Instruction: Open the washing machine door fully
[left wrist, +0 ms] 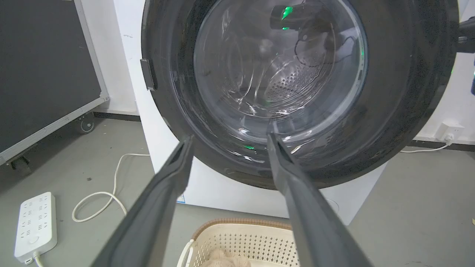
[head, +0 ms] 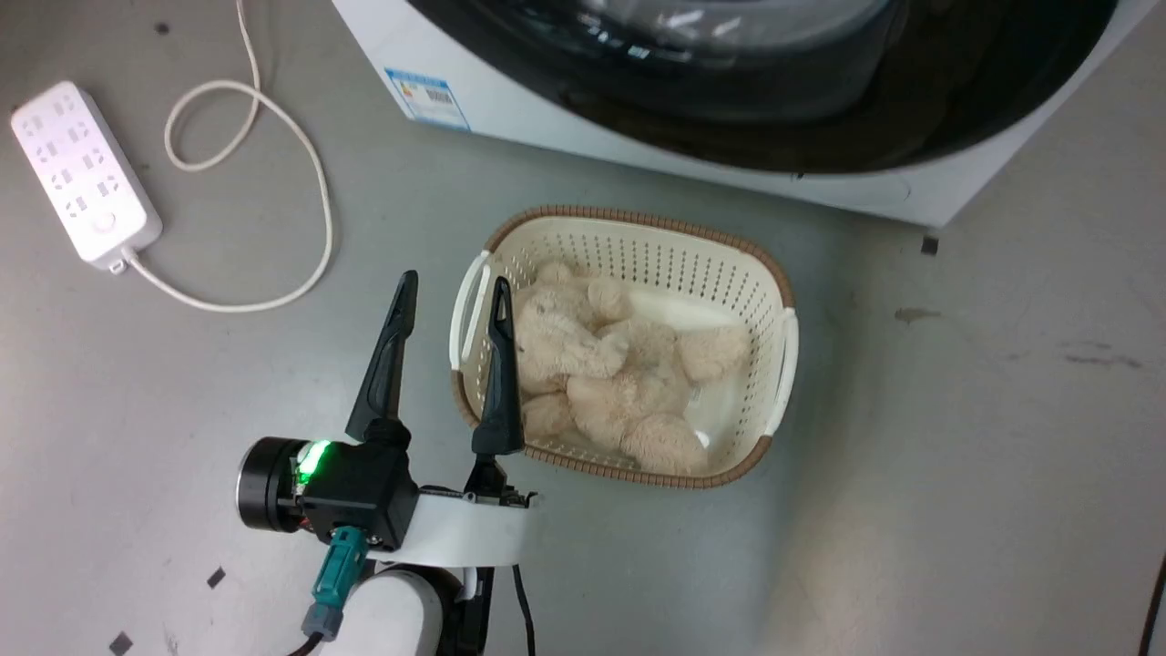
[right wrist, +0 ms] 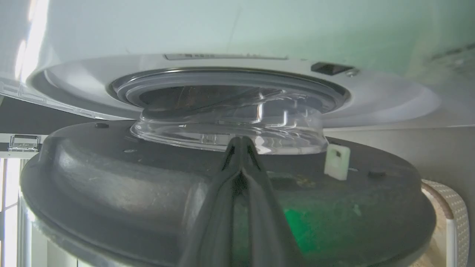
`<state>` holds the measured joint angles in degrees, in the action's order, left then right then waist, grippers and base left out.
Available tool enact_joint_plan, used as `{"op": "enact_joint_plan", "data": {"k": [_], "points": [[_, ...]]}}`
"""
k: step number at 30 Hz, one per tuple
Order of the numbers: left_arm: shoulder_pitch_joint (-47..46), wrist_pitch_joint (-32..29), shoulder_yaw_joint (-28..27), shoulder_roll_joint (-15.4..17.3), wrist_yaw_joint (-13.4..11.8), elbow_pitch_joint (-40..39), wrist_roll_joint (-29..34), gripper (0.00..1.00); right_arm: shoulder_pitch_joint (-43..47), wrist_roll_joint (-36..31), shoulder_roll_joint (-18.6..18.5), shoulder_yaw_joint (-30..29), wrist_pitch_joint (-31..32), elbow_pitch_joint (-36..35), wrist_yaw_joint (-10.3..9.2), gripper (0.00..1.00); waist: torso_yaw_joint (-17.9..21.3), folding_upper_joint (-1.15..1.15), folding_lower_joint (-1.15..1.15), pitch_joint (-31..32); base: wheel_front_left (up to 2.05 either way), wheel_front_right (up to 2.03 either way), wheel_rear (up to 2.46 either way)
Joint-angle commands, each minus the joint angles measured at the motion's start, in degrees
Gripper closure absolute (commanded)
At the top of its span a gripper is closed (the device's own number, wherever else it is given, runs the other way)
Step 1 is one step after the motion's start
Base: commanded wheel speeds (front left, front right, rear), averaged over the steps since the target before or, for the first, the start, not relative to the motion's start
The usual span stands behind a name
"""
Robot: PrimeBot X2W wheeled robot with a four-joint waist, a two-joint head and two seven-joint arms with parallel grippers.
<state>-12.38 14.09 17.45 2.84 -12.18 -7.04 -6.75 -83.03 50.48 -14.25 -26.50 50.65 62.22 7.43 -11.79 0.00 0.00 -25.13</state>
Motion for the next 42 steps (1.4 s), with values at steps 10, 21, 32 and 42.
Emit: {"op": "enact_joint_plan", "data": {"k": [10,21,32,42], "points": [[3.62,0.91,-2.11,0.04,3.48,4.22,-3.93,0.00,12.81,2.91,5.81,0.72,6.56,-3.05,0.06,1.00,1.26,0.00,0.00,9.14,0.00,0.00,0.00],[7.66,0.91,-4.11,1.36,8.60,8.63,-5.79,0.00,28.93,9.54,11.32,5.60,14.56,-10.86,0.06,1.00,1.05,0.00,0.00,17.57,0.00,0.00,0.00],[9.28,0.45,-3.88,2.52,10.72,10.83,-7.47,0.00,44.43,32.60,11.37,34.45,8.41,-20.60,0.06,1.00,-1.14,0.00,0.00,20.07,0.00,0.00,0.00],[9.55,-1.12,-3.91,3.62,10.69,10.46,-8.19,0.00,47.91,34.14,10.71,43.42,-6.34,-30.96,0.06,0.00,-0.80,0.00,0.00,20.15,0.00,0.00,0.00]]}}
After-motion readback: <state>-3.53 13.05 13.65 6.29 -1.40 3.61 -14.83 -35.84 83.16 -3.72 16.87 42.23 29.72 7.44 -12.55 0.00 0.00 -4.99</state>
